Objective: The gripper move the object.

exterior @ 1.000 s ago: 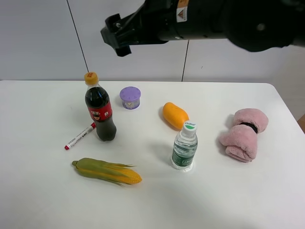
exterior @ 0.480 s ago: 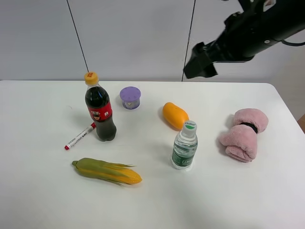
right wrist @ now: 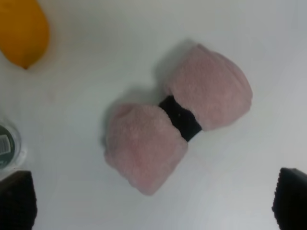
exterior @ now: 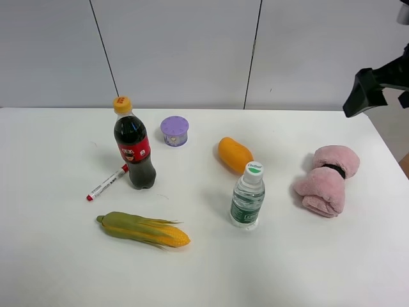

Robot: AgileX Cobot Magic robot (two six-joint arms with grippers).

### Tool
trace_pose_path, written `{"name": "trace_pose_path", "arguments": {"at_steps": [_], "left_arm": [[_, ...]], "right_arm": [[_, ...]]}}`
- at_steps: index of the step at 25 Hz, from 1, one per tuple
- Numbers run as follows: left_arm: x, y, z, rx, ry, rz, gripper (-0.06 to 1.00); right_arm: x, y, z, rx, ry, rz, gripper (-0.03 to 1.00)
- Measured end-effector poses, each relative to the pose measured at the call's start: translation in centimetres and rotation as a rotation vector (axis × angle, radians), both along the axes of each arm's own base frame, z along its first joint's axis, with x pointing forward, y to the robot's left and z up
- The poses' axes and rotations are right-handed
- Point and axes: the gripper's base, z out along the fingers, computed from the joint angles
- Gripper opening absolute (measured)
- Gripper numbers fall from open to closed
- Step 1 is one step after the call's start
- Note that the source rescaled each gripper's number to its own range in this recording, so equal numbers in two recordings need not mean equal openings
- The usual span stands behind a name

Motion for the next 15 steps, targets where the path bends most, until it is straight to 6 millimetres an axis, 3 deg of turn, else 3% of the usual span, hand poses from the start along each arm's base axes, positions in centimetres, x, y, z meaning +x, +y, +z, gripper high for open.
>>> {"name": "trace_pose_path", "arguments": {"at_steps": [8,15], "left_arm": [[0.0,0.0,0.0,0.000,0.000,0.000,1.00],[0.0,0.0,0.0,0.000,0.000,0.000,1.00]], "right_arm": [[-5.3,-2.1,4.2,-0.041,-0.128,-0.135,0.99],[-12.9,-2.2,8.3,-0.098,-0.369,-0.231,0.99]]}}
